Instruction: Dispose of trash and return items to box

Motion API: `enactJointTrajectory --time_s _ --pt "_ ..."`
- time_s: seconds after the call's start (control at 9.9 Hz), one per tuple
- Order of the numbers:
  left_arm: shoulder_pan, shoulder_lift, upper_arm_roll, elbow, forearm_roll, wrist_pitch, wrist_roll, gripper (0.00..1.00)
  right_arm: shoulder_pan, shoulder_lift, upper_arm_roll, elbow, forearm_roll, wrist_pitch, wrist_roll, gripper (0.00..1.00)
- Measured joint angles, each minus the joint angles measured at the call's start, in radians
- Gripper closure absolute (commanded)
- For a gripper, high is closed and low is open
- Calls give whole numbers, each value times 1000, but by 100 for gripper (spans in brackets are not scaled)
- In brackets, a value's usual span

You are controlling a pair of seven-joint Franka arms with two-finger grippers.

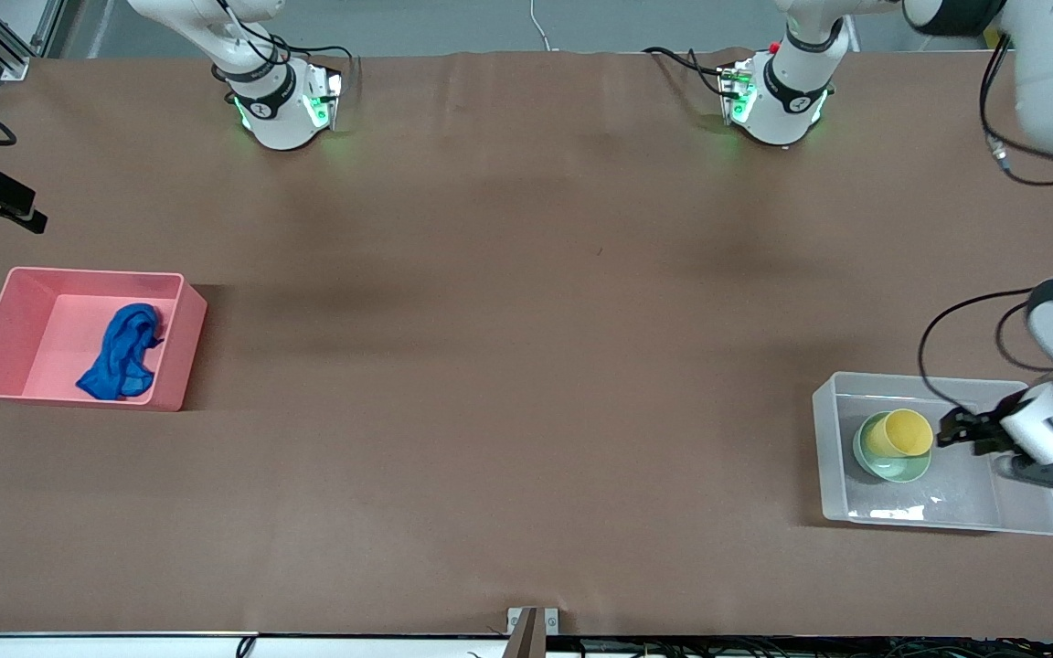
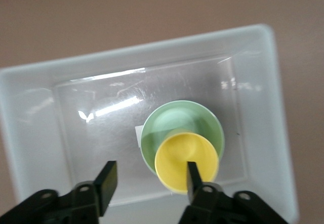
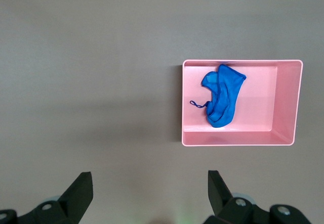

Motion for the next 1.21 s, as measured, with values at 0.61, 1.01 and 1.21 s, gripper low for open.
enactJointTrajectory --time_s 0.61,1.01,1.21 --pt "-22 -571 -105 -333 145 -198 -285 0 -1 4 -4 -59 0 16 -6 0" --pt "-26 -563 -135 -40 146 -560 -313 0 -2 3 -5 -61 0 17 -11 0" --pt "-37 -513 -130 42 146 -621 -382 0 -2 3 -6 -61 0 17 -11 0"
